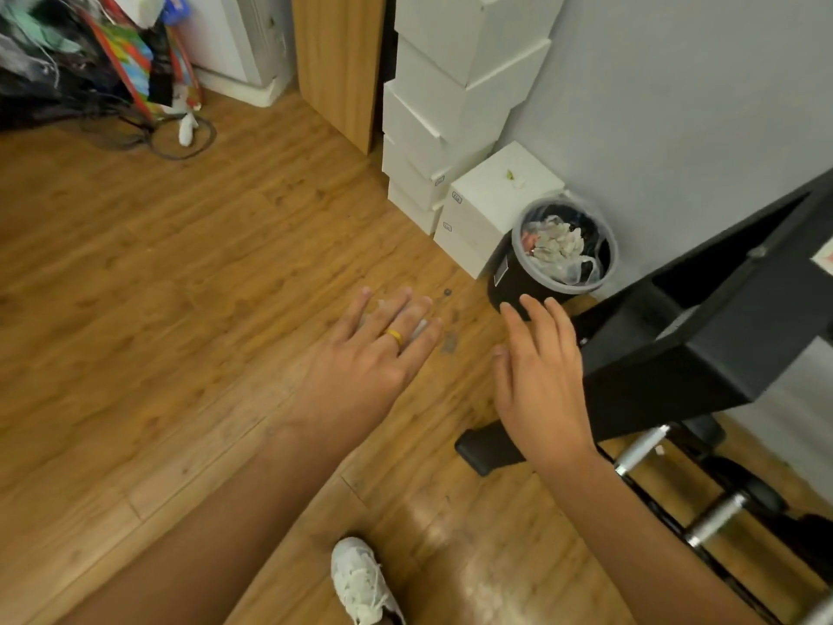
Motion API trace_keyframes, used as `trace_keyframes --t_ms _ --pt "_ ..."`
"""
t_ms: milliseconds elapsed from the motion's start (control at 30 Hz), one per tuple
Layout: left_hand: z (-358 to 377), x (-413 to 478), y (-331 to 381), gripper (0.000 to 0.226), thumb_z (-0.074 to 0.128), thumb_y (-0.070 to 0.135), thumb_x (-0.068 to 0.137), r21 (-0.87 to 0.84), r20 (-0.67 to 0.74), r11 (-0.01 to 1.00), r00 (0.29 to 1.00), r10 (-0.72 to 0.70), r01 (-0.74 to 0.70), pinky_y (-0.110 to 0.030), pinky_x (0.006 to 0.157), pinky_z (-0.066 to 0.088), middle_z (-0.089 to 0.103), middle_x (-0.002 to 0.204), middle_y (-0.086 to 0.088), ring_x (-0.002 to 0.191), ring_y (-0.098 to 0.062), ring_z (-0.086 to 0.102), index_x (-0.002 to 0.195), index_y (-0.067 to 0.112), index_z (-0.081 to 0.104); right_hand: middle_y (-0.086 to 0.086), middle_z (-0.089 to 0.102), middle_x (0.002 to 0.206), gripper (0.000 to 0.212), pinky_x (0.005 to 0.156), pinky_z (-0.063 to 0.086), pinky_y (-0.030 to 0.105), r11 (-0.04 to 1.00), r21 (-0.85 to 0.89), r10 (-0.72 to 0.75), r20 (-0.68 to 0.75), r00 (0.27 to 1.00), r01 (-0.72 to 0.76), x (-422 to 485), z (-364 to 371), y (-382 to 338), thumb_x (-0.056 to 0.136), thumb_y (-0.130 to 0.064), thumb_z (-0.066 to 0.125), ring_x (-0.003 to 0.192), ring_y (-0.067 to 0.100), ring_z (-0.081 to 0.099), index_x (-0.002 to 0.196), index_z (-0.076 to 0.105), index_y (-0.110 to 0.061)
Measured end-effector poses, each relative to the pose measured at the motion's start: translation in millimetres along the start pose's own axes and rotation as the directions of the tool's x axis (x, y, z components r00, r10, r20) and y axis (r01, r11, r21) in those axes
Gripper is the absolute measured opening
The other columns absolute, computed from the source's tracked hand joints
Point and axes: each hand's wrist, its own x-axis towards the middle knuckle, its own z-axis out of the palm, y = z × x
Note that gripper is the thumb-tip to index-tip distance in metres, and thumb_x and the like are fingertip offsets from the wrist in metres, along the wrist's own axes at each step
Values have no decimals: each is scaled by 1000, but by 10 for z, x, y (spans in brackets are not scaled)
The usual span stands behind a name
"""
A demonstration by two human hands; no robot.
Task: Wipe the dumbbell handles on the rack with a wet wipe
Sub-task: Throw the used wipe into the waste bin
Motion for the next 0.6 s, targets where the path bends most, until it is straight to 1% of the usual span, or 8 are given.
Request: trace_keyframes --t_ms 133,233,333,433,500,600 --pt "-249 322 -204 55 29 -3 93 -61 19 998 999 37 -35 -62 109 45 64 138 -19 133 -38 58 130 5 69 10 35 157 51 122 23 49 995 1 100 5 995 -100 209 -332 -233 100 -20 44 151 28 18 151 41 -13" --pt "-288 666 -335 53 33 -2 93 -88 32 994 997 69 -66 -60 111 44 64 139 -17 134 -36 58 130 6 69 11 37 156 51 122 24 50 988 9 153 -26 988 -153 432 -552 -257 99 -17 48 150 29 20 150 43 -11" --pt "-252 1093 -381 48 40 2 93 -100 25 990 994 106 -103 -58 114 41 64 139 -15 135 -33 57 131 9 69 11 39 154 50 123 21 46 979 16 202 -56 978 -201 681 -698 -138 100 -16 48 150 28 21 149 44 -11" --pt "-183 1503 -332 47 41 3 93 -142 42 976 984 171 -163 -58 116 40 64 138 -13 135 -32 56 131 10 68 10 39 155 51 123 20 46 961 20 277 -56 959 -277 894 -767 33 99 -16 50 151 28 19 150 43 -12" --pt "-155 1820 -279 50 39 2 91 -161 38 965 976 214 -205 -59 113 42 66 136 -13 134 -33 57 130 10 69 9 38 155 52 124 20 46 943 30 334 -64 940 -333 1041 -810 195 99 -15 50 151 28 18 150 42 -12" --pt "-129 2353 -210 56 33 3 87 -199 56 949 964 259 -244 -62 107 47 67 134 -15 130 -34 61 128 7 71 9 38 155 55 122 18 44 914 41 405 -69 912 -403 1291 -914 468 96 -9 56 151 28 18 150 43 -12"
